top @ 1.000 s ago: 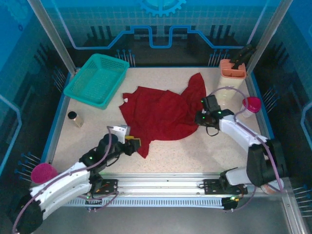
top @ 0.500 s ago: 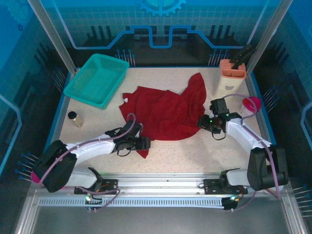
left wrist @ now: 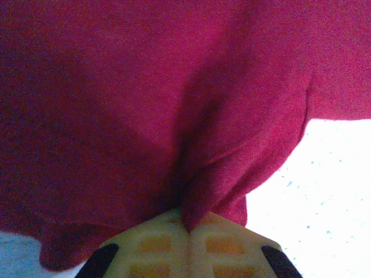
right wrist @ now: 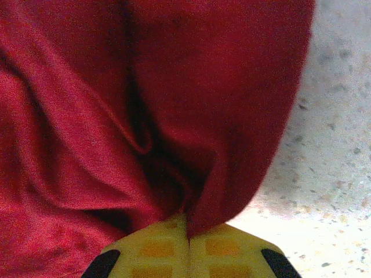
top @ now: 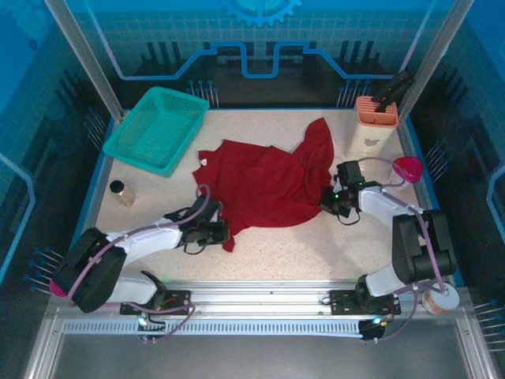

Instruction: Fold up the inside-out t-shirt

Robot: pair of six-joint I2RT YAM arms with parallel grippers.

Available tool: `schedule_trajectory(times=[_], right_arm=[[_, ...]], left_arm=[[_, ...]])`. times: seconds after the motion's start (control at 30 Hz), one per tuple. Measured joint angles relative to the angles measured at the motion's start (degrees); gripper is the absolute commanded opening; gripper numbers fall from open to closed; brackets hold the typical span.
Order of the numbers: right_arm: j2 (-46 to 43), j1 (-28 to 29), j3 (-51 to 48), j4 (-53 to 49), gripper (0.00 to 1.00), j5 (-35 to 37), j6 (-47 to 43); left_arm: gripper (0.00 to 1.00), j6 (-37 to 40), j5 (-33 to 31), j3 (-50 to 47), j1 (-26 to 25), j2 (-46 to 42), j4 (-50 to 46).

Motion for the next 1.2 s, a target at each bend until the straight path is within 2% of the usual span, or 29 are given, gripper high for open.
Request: schedule_trajectory(times=[0.1,0.27,0.33,0.4,0.43,0.47,0.5,0.57,0.6,0.63,0.73,0.83,0.93,1.07,1.13,1.17,1.2], right_arm=[[-4.31,2.99,2.49,0.37,0.00,0.61,1.53],[-5.88,13.20,6.34,1.62,0.00,2.25,3.39],[-3.76,14.80,8.48,2.01,0.00,2.91,3.61],[0.00,14.32,10.91,3.45,0.00,3.32,3.65],[2.64,13.75,12.39,4.31,0.05,3.23,3.65],[5.33,13.09,14.08,4.66,0.17,2.95,3.58],[8.74,12.17,16.31,5.09,0.30,1.97,3.61],[13.99,10.49,19.54,6.91,0.44,-1.88,2.84],[16.09,9.44,20.28,8.79,0.87,-5.27,2.16],[16.98,8.59,20.17,10.51,1.00,-8.33,1.53],[15.54,6.34,18.03,12.39,1.00,-13.29,-1.33],[10.25,3.41,15.06,10.73,1.00,-12.55,-5.60],[4.79,1.51,13.33,7.61,1.00,-6.10,-10.82],[1.01,3.28,9.64,7.30,1.00,6.58,-15.17],[0.87,2.56,8.04,7.13,1.00,7.43,-14.93],[0.85,1.33,7.04,8.00,0.99,5.33,-14.47],[0.72,-0.87,5.05,10.75,0.86,1.33,-13.05]], left_arm=[[0.00,-0.02,1.60,-2.78,4.57,-8.00,-1.20],[0.00,0.66,-0.79,-1.70,5.38,-23.52,-7.78],[0.29,1.27,-3.56,-1.40,5.40,-27.56,-9.49],[0.40,1.40,-5.22,-1.49,5.44,-28.87,-10.38],[0.46,1.29,-5.49,-1.75,5.44,-28.63,-10.34],[0.49,1.14,-5.38,-2.14,5.44,-27.98,-10.21],[0.50,0.46,-5.14,-2.91,5.42,-26.95,-9.88],[0.50,-0.09,-3.61,-4.85,5.20,-23.93,-8.66],[0.51,-0.09,-3.04,-5.46,4.76,-21.99,-8.57],[0.51,-0.11,-2.84,-5.66,3.80,-19.69,-8.83],[0.51,-0.50,-3.58,-4.83,-0.31,-13.53,-9.81],[0.51,-2.08,-5.25,-2.36,-3.50,-8.28,-11.23],[0.50,-3.89,-6.69,0.39,-6.03,-4.24,-11.45],[0.44,-6.03,-9.16,2.25,-8.11,-0.74,-11.39],[0.43,-6.97,-10.10,2.71,-8.22,0.31,-11.47],[0.40,-7.41,-10.40,2.95,-8.26,0.68,-11.47],[0.35,-7.91,-10.97,3.15,-8.26,0.96,-11.43]])
